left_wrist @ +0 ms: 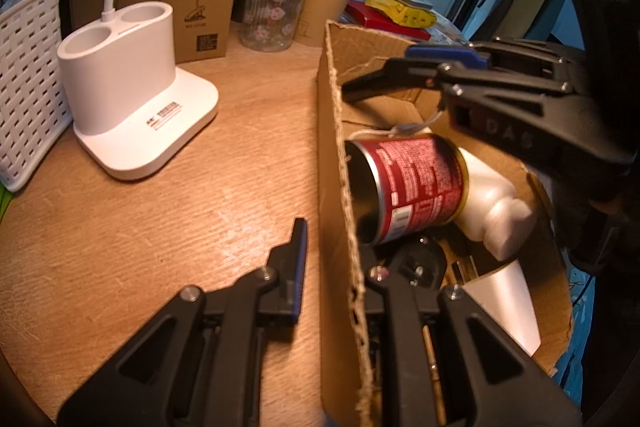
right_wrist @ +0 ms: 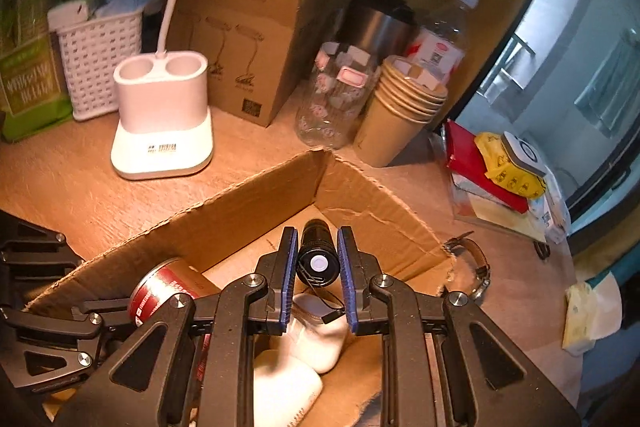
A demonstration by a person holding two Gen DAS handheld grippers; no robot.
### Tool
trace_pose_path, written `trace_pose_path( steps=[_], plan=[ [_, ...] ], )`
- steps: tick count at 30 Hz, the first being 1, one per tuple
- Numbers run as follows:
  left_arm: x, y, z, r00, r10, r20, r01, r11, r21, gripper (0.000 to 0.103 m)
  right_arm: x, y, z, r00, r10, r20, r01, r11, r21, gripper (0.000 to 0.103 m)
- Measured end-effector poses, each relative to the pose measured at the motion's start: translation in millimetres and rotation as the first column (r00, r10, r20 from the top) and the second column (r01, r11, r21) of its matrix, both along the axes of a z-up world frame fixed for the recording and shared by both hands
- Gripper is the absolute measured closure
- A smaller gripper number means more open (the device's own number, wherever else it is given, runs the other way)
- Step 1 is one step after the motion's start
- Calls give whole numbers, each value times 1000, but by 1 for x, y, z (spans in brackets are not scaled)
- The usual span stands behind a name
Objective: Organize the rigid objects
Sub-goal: 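Lower the flashlight into the box and open the right gripper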
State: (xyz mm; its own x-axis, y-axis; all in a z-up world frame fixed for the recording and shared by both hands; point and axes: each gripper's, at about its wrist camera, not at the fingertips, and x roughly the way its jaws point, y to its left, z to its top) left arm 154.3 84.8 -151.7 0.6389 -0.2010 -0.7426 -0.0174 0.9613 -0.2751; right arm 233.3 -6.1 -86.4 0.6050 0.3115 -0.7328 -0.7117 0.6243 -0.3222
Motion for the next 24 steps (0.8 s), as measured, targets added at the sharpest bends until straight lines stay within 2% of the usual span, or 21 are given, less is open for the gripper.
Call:
trace_pose_path(
  steps=[4, 8, 14, 19, 24],
  plan=[
    [0, 0, 0, 1000, 0, 0, 0, 1000, 1, 88, -2, 5, -1, 1000, 13, -4, -13, 1000, -13, 80],
    [0, 0, 0, 1000, 0, 0, 0, 1000, 0, 88, -6, 5, 1, 998, 31, -51, -30, 999, 35, 80],
    [0, 0, 0, 1000, 0, 0, 0, 1000, 1, 88, -10, 7, 1, 997, 38, -69, -35, 998, 46, 80],
    [0, 0, 0, 1000, 2, 0, -2, 1000, 3, 88, -11, 2, 6, 992, 50, -112, -39, 994, 103, 69],
    [0, 1, 0, 1000, 1, 0, -1, 1000, 0, 88, -9, -5, 13, 994, 29, -105, -15, 991, 132, 68]
  ],
)
